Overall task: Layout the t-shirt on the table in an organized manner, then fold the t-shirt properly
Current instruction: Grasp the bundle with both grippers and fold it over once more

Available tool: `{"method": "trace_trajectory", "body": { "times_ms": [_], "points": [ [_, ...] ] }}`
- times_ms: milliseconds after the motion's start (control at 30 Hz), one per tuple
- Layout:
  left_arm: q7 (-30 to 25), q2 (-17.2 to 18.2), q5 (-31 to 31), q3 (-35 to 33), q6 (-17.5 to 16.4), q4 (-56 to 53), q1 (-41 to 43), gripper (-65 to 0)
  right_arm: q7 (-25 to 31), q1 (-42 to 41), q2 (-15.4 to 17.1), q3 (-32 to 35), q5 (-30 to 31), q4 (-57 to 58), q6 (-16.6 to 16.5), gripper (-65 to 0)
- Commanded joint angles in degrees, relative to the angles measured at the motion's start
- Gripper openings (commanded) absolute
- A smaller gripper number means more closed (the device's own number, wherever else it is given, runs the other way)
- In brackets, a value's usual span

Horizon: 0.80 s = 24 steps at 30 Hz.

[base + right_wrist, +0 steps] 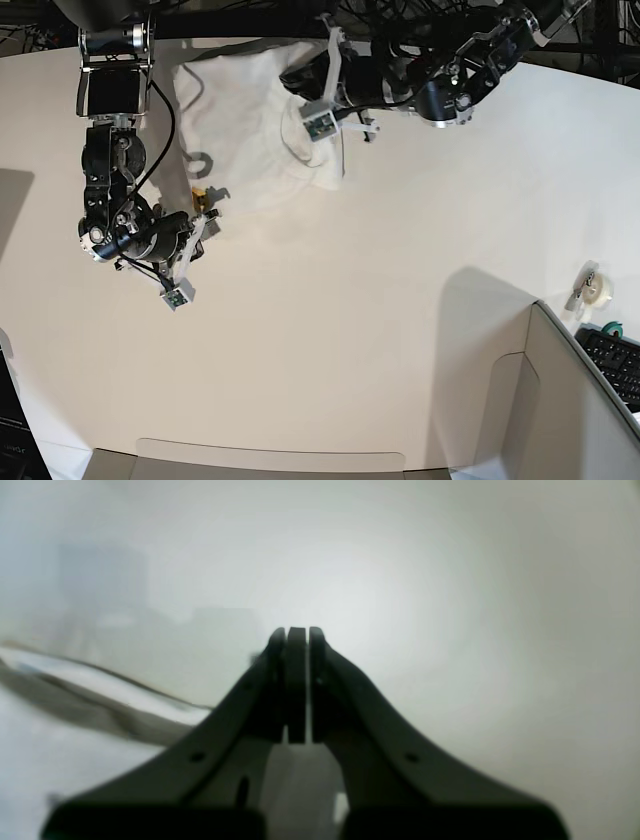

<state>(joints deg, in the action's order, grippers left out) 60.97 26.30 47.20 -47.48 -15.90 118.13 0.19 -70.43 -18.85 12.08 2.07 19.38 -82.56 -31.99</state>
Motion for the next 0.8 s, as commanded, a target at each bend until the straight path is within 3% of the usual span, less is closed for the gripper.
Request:
{"method": "trace_trajectory", "body": {
  "times_ms": [0,167,433,667,767],
  "points": [
    [-1.0,0.2,0.8,-2.4,-0.4,1.0,-1.7,-61.0,1.6,-2.4,0.2,1.1,0.9,0.0,-0.1,-65.0],
    [-0.9,0.3,0.7,-9.8,-0.1,0.5,-4.5,-61.0,4.9,-2.7,-0.3,5.8,0.9,2.3,-0.1,-65.0],
    [-0.8,0.5,0.6,-6.4,0.0,-5.1,-4.4,-61.0,4.8,-1.2,-0.5,5.9,0.9,1.3,-0.1,-65.0],
    [-0.8,3.6,0.3,-5.0,0.1,-6.5,-4.7,-60.9,4.4,1.0,-0.2,5.9,1.0,-2.2,-0.1,-65.0],
    [0.8,3.9,-3.5,-5.0,1.6,-7.8,-5.9,-60.8,4.4,3.1,0.0,5.9,1.0,-4.8,-0.1,-65.0]
  ]
}}
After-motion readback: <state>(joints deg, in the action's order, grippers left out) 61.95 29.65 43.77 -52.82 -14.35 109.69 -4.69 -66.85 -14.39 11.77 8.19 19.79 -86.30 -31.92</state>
